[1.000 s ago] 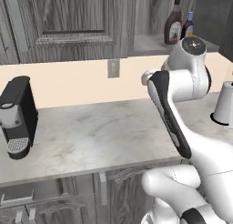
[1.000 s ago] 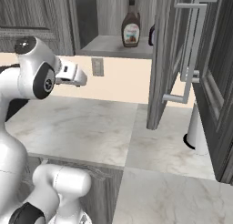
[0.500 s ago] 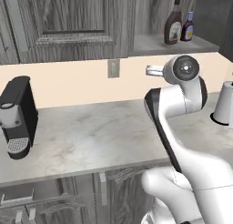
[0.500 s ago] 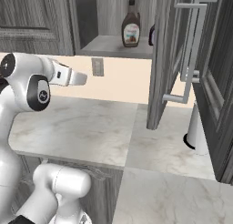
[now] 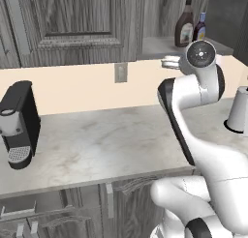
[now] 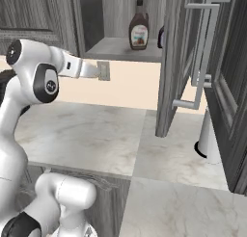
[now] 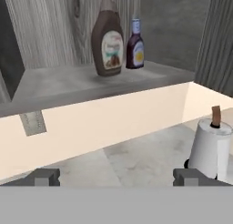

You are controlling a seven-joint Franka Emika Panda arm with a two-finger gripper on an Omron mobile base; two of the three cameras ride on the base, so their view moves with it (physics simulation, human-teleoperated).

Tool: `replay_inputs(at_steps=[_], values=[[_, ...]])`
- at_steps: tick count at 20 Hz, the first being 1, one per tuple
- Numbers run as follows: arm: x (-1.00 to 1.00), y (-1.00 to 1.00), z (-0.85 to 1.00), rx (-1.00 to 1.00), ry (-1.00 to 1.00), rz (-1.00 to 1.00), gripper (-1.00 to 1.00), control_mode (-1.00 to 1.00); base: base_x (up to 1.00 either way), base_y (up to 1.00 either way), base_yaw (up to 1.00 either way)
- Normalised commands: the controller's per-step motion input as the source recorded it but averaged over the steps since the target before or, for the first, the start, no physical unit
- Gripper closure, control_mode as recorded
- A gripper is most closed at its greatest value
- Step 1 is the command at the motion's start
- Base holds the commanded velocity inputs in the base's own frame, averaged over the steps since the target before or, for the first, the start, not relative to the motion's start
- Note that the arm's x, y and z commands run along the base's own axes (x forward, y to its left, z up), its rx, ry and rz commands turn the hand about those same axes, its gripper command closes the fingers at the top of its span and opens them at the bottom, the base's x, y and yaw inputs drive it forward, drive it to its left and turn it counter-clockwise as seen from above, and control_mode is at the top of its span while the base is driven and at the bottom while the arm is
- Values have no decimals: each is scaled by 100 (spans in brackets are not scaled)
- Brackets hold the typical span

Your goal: Take 2 condiments from the cabinet and move them on the counter near the stove.Make sure the condiments are lined up with each other, next to each other.

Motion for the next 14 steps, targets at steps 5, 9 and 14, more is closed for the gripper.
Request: replay_inputs(at_steps=[5, 9, 14], values=[[47, -21, 7, 0, 13, -4, -100, -100, 0, 0, 0], [62, -12, 0, 0, 14, -4, -100, -100, 0, 0, 0], [44, -8, 0, 0, 2, 0, -100, -100, 0, 0, 0]])
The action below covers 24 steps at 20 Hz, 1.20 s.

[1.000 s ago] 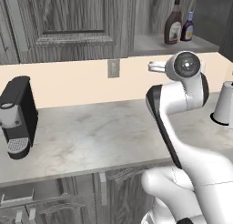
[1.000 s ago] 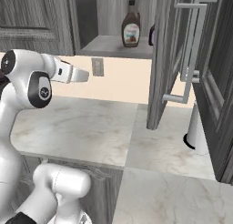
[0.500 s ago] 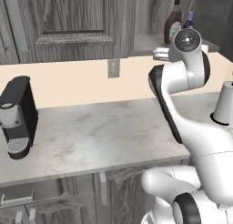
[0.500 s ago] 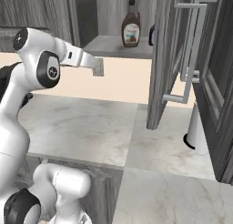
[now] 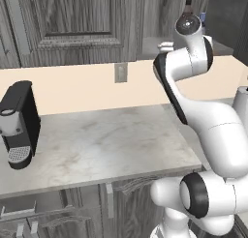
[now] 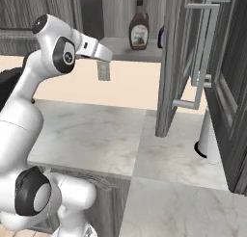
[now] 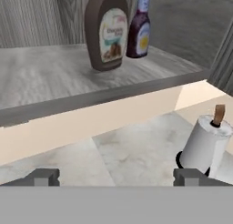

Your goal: Take 2 condiments from the cabinet and move them on the counter near the stove.Make sure the condiments are lined up with each other, next to each other.

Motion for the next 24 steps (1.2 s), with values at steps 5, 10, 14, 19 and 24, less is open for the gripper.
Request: replay_inputs(at_steps=[5, 10, 14, 19, 24], values=[[26, -3, 0, 0, -8, 0, -100, -100, 0, 0, 0], [34, -2, 0, -3, -15, 0, -100, -100, 0, 0, 0], [28, -16, 2, -1, -7, 0, -100, -100, 0, 0, 0], [30, -25, 8, 0, 0, -2, -100, -100, 0, 0, 0], [37, -21, 4, 0, 0, -2, -100, -100, 0, 0, 0]])
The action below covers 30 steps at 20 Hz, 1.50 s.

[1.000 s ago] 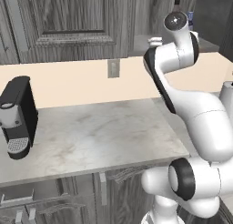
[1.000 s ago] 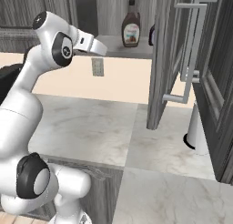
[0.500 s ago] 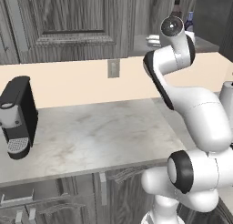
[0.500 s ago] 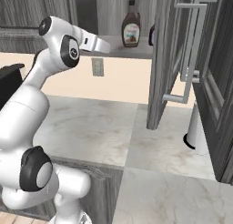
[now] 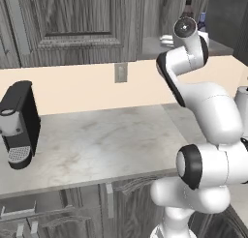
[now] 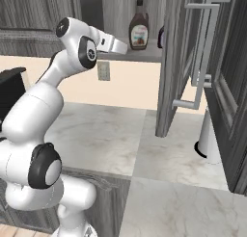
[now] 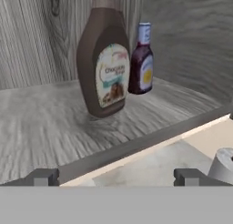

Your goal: Take 2 condiments from the cabinet and move them on the counter near the stove.Make sure the condiments are lined up with each other, next to each other.

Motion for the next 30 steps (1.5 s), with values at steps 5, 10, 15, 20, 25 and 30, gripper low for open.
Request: replay_inputs(at_steps=[5, 10, 15, 20, 25, 30], values=[[34, -12, 9, 0, 0, -2, -100, -100, 0, 0, 0], [37, -3, 14, -2, 0, -5, -100, -100, 0, 0, 0], [34, 0, 9, -1, 0, -6, -100, -100, 0, 0, 0], [33, -2, 0, 0, 0, -6, -100, -100, 0, 0, 0], [27, -8, 0, 0, 4, -5, -100, -100, 0, 0, 0], [27, -17, 0, 0, 4, -2, -100, -100, 0, 0, 0]])
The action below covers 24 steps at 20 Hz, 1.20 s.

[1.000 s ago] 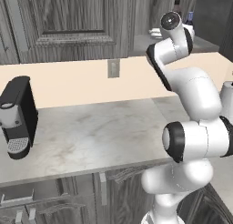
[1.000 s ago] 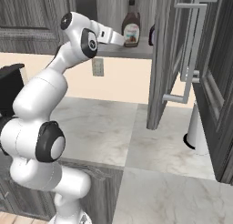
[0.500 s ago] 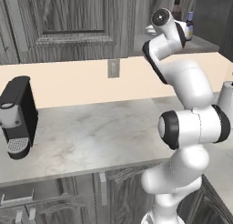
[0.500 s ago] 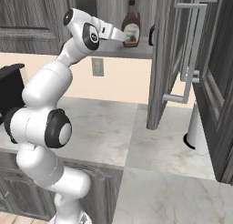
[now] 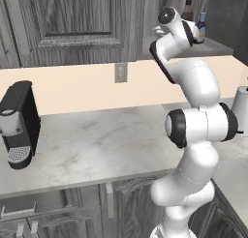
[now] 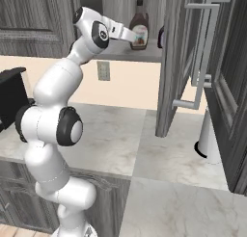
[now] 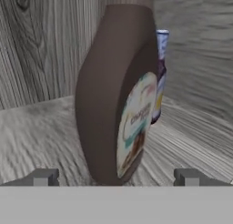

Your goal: Take 2 condiments from the cabinet and move them on the counter near the stove.Make sure the condiments are lined up with each other, next to each other.

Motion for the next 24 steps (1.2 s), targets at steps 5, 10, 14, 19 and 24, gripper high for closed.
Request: replay_inputs(at_steps=[5, 10, 14, 19, 24], values=[[32, -16, 0, 0, 4, -2, -100, -100, 0, 0, 0], [30, -11, 0, 0, 1, -2, -100, -100, 0, 0, 0], [21, -7, 0, 0, 0, -3, -100, -100, 0, 0, 0], [5, -2, 0, 0, 0, -4, -100, -100, 0, 0, 0], [-9, -24, -3, 0, 0, -7, 100, -100, 0, 0, 0]])
